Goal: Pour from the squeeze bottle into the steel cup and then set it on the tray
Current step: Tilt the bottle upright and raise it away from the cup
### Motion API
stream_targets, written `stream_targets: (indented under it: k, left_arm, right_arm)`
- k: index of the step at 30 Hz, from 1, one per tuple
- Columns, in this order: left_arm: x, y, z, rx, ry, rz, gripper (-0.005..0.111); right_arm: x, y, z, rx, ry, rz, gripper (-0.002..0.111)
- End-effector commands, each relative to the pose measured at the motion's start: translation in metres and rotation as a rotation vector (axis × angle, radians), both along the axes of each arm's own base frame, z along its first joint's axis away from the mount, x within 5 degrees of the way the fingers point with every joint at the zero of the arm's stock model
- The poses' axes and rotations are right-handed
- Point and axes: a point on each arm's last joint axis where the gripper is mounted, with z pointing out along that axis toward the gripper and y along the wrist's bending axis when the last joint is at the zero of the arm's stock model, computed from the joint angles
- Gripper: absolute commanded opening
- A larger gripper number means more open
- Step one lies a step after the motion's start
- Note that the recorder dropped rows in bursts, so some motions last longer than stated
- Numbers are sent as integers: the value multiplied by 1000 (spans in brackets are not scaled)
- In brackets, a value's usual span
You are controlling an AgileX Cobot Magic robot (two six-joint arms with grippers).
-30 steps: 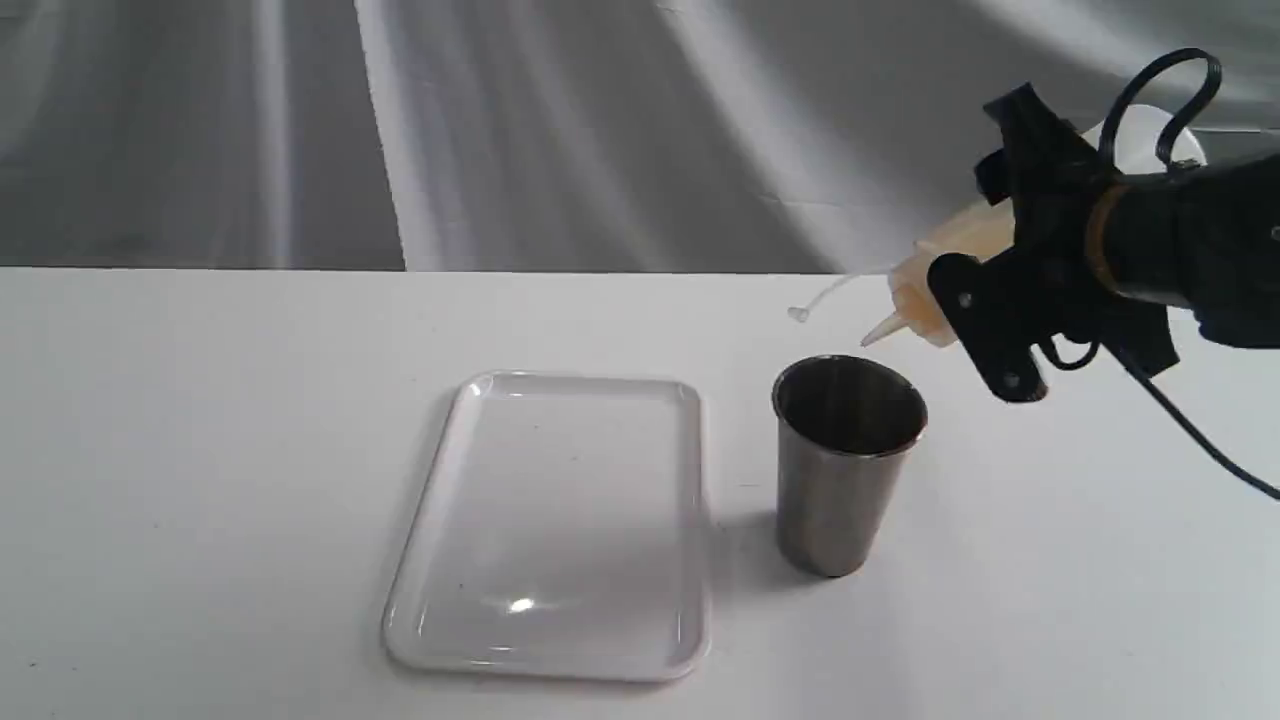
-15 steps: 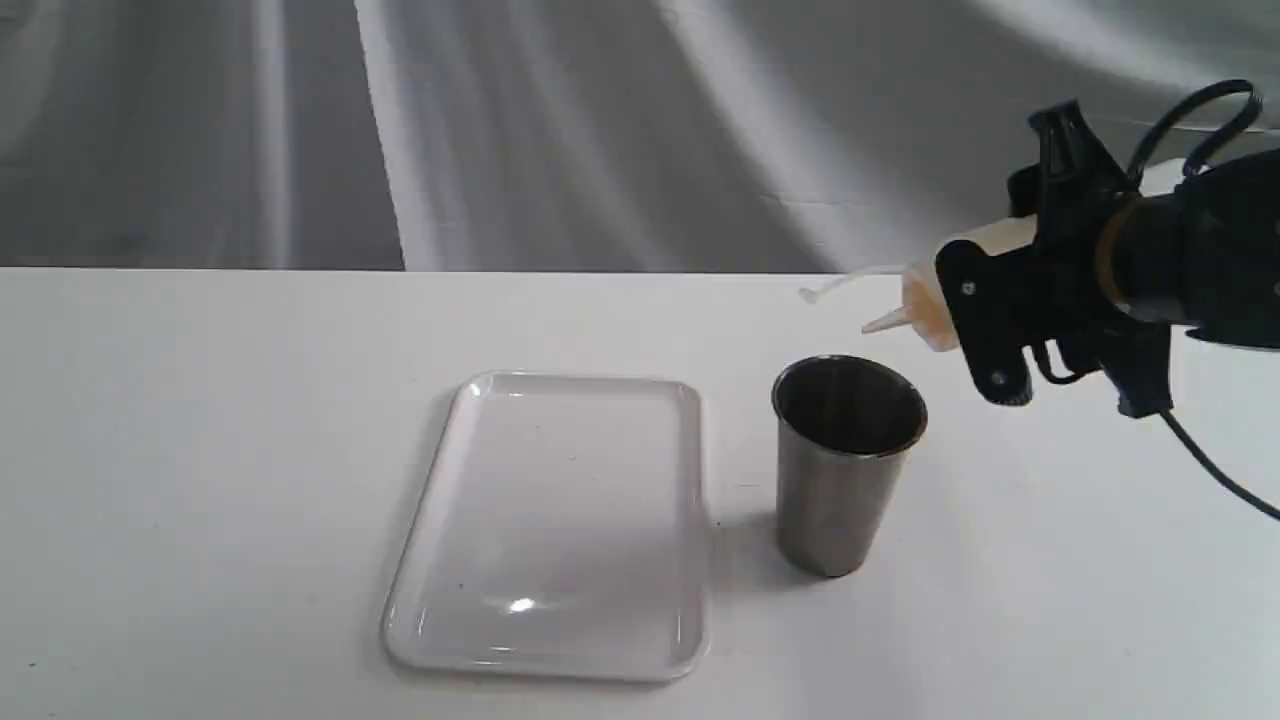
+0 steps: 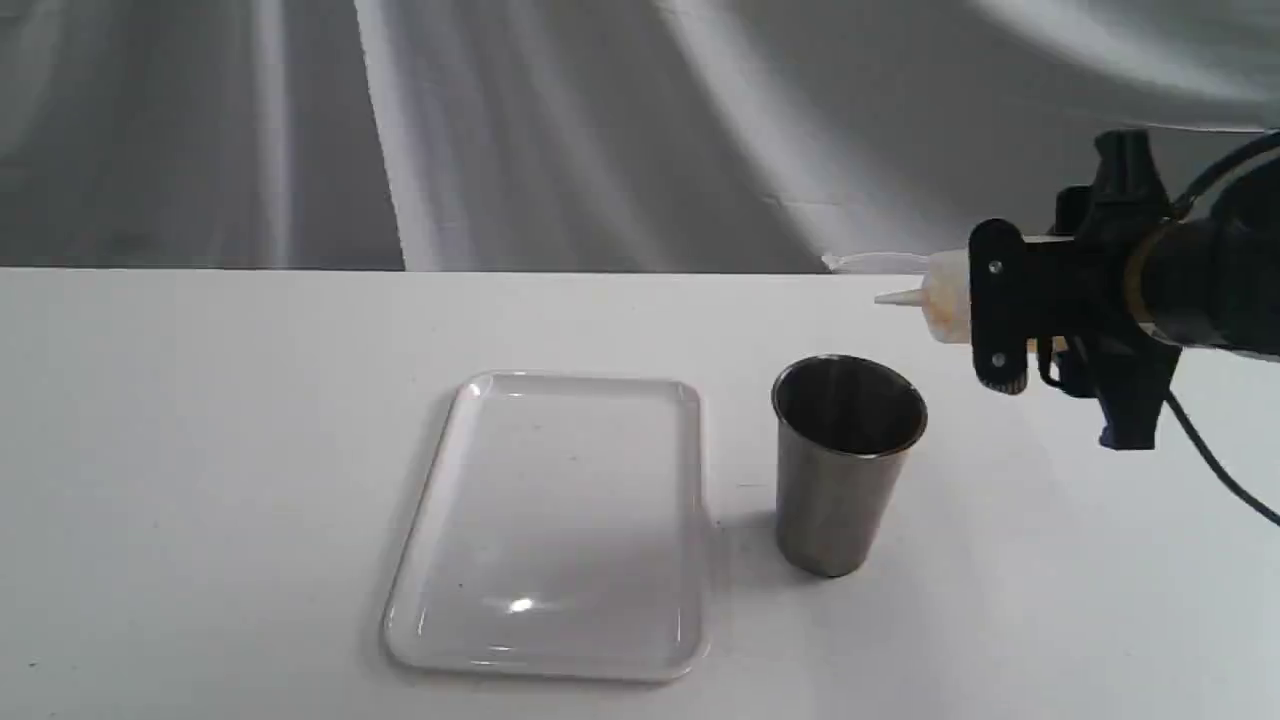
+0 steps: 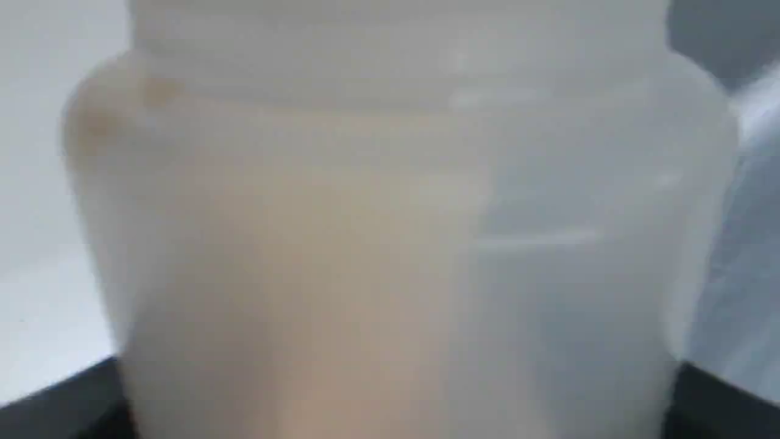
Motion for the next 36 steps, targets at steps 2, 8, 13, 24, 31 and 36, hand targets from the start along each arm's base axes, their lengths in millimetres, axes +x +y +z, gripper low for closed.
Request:
stream_targets:
  k: [2,8,13,24,31,36]
  left_arm:
    - [0,0,-1,-5,-6,-7,0]
    - [0,0,-1,-5,-6,-7,0]
    - [0,0,-1,-5,-6,-7,0]
    - [0,0,-1,-3,-6,-8,0]
    - [0,0,-1,-5,-6,-7,0]
    - [0,0,-1,-5,-6,-7,0]
  right_arm:
    - [-6,-7,-3,40,5,-37,0]
    - [-12,-16,-13,195,3,-100,0]
    - [-15,-24,-9,428,-66,-221,0]
    - [-24,-52,28,862,-280,-362,0]
    - [-28,-34,65,1121,-399,-54,0]
    - [-31,-18,82,1265,-443,168,0]
